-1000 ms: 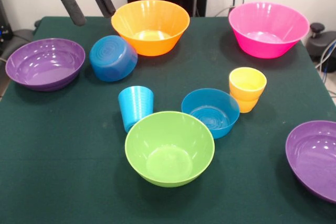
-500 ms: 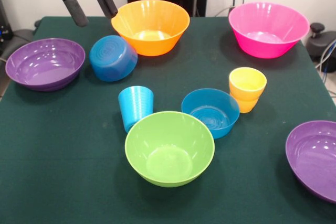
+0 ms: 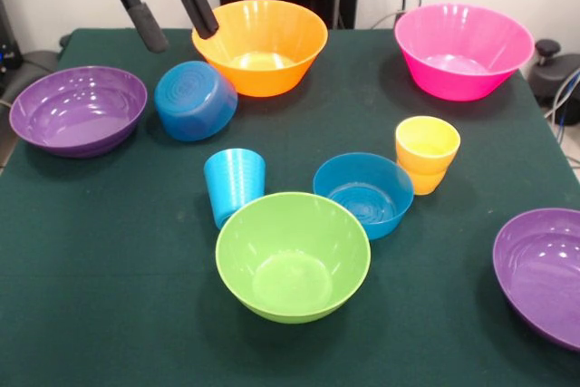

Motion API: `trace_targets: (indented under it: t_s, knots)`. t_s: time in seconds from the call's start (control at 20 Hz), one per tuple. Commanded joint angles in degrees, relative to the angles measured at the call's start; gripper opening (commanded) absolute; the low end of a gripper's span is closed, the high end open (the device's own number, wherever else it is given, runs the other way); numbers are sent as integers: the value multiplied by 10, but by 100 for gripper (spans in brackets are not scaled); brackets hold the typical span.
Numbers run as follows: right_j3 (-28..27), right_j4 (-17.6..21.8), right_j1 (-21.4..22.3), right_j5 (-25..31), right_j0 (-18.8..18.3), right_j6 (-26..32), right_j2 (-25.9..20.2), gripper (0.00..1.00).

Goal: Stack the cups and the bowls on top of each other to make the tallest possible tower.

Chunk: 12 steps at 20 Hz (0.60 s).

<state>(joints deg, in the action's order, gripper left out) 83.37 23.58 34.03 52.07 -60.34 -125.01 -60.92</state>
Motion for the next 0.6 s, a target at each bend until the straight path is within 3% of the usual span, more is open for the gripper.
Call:
trace_targets:
  t_s: [0.05, 0.25, 0.35, 0.4, 0.5, 0.6]
  knots:
    - [146, 101, -42, -179, -7, 55, 47, 100]
    - [188, 208, -85, -383, 12, 1, 111, 100]
    - [184, 268, -90, -516, 64, -42, 193, 100]
    - [175, 276, -94, -604, 108, -52, 259, 100]
    - [158, 222, -141, -769, 169, -2, 364, 100]
    - [154, 173, -211, -919, 173, 104, 391, 100]
